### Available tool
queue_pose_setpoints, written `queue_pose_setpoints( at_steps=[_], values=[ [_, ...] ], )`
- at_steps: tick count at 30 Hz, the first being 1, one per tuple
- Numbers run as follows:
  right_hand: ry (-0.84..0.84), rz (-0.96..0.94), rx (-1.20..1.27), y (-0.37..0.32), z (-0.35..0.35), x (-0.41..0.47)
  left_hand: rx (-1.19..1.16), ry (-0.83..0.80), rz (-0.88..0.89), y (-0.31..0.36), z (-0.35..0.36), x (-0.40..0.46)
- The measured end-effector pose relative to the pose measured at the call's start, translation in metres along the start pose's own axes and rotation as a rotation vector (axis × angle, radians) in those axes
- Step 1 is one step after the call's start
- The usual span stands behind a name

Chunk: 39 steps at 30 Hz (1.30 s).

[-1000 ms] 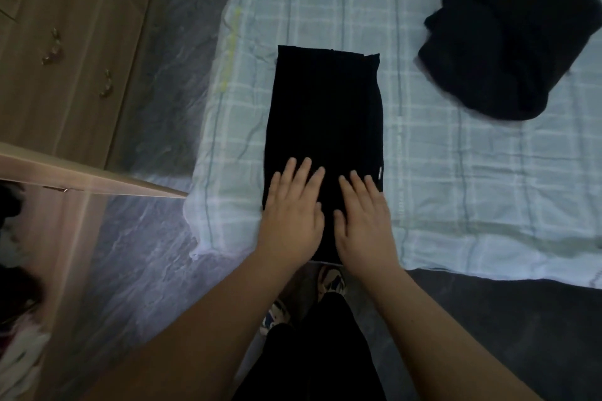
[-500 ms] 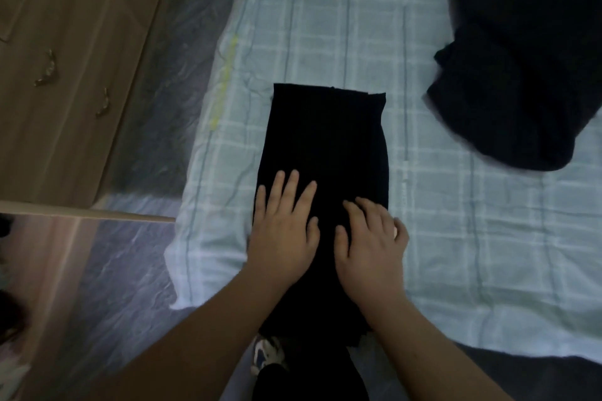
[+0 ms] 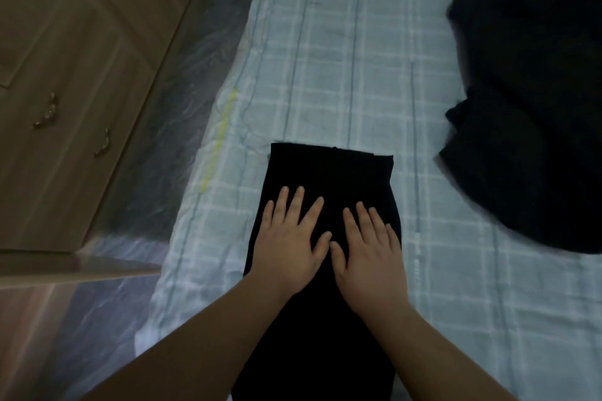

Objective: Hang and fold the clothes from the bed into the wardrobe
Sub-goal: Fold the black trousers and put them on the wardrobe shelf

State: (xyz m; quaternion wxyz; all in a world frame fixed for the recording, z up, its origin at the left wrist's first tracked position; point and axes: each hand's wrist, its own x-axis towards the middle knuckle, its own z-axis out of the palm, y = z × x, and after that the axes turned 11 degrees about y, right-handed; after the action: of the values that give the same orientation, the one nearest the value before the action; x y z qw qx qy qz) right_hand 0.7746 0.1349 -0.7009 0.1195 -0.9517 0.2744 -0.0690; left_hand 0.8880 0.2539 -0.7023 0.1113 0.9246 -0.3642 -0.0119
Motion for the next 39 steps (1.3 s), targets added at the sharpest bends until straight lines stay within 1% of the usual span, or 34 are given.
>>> queue_pose_setpoints(
  at_steps=[2, 4, 6, 9, 10, 13, 16, 18, 20, 21, 23, 26, 27, 29, 31, 33, 34, 36, 39],
  values=[
    [0.112, -0.012, 0.039, -0.003, -0.009, 0.023, -0.037, 0.105, 0.048, -0.003, -0.007, 0.022],
    [0.154, -0.078, 0.056, -0.001, -0.009, 0.053, -0.012, 0.146, 0.127, -0.011, -0.006, 0.052],
    [0.095, -0.104, 0.040, 0.007, -0.002, 0.082, 0.030, 0.088, 0.140, -0.024, -0.001, 0.079],
    [-0.042, -0.060, -0.036, 0.024, 0.014, 0.101, 0.071, -0.065, 0.106, -0.042, 0.012, 0.096],
    [-0.067, -0.048, -0.038, 0.029, 0.017, 0.103, 0.059, -0.090, 0.099, -0.045, 0.015, 0.097],
    [-0.074, -0.031, -0.026, 0.034, 0.021, 0.102, 0.056, -0.091, 0.086, -0.046, 0.018, 0.098],
    [-0.089, 0.020, 0.060, 0.029, 0.016, 0.110, -0.045, -0.101, 0.068, -0.047, 0.014, 0.103],
    [-0.012, 0.117, 0.174, 0.031, 0.005, 0.126, -0.163, -0.020, 0.053, -0.051, 0.007, 0.112],
    [0.070, 0.146, 0.165, 0.038, -0.006, 0.143, -0.162, 0.102, 0.021, -0.063, 0.001, 0.125],
    [0.044, 0.131, 0.113, 0.041, -0.010, 0.148, -0.129, 0.077, -0.016, -0.068, -0.003, 0.132],
    [-0.074, 0.101, 0.017, 0.044, -0.014, 0.156, -0.080, -0.062, -0.063, -0.074, -0.015, 0.150],
    [-0.147, 0.136, -0.004, 0.041, -0.020, 0.169, -0.080, -0.187, -0.061, -0.074, -0.030, 0.172],
    [-0.145, 0.163, 0.029, 0.038, -0.023, 0.172, -0.108, -0.190, -0.057, -0.072, -0.035, 0.174],
    [-0.083, 0.212, 0.146, 0.034, -0.033, 0.169, -0.232, -0.116, -0.084, -0.070, -0.044, 0.169],
    [0.007, 0.279, 0.349, 0.031, -0.049, 0.152, -0.443, -0.033, -0.167, -0.066, -0.058, 0.153],
    [0.057, 0.352, 0.507, 0.026, -0.071, 0.125, -0.635, -0.005, -0.240, -0.061, -0.079, 0.134],
    [0.078, 0.379, 0.562, 0.022, -0.082, 0.110, -0.691, 0.001, -0.257, -0.057, -0.091, 0.123],
    [0.118, 0.405, 0.630, 0.012, -0.104, 0.077, -0.749, 0.026, -0.267, -0.048, -0.114, 0.100],
    [0.173, 0.397, 0.650, -0.002, -0.128, 0.023, -0.836, 0.044, -0.264, -0.039, -0.142, 0.059]
  ],
)
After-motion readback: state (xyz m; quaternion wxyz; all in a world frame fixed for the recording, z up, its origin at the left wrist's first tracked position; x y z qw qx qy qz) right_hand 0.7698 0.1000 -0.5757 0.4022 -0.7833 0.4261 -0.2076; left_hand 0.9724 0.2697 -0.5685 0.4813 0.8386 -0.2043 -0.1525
